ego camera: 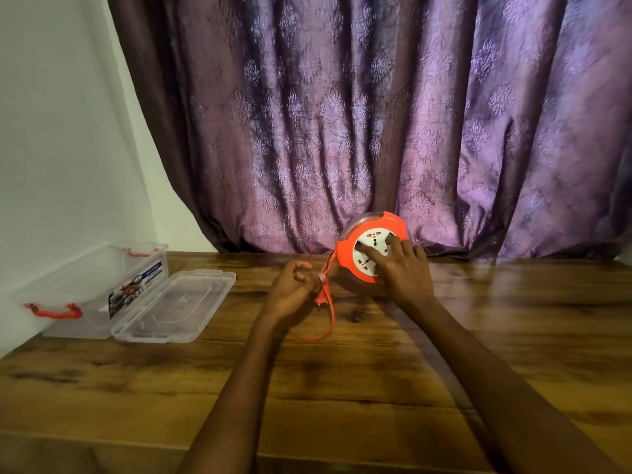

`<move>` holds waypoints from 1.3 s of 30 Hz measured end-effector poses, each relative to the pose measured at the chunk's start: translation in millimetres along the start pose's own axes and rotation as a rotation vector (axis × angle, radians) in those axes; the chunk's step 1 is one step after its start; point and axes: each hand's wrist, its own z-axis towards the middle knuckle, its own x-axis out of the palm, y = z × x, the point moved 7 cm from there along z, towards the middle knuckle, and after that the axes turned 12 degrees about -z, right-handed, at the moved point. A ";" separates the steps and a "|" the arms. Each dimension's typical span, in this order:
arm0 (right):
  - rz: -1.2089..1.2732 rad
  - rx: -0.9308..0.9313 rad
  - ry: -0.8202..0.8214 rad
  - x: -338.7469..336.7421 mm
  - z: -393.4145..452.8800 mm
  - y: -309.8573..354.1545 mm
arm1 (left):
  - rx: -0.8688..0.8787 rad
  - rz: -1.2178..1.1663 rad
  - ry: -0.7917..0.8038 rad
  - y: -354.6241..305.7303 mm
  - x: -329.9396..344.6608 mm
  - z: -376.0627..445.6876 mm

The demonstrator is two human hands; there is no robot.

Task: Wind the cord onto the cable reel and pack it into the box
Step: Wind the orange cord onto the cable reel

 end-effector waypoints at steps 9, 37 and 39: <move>0.017 0.095 0.055 1.0 1.7 -8.2 | 0.164 0.989 -0.044 -13.7 11.1 -4.9; 0.113 0.165 0.032 5.0 -2.5 -10.0 | 0.011 0.051 0.015 6.0 23.2 0.5; 0.123 0.149 0.027 4.4 -3.2 -8.3 | 0.012 0.005 0.042 5.5 24.9 -2.6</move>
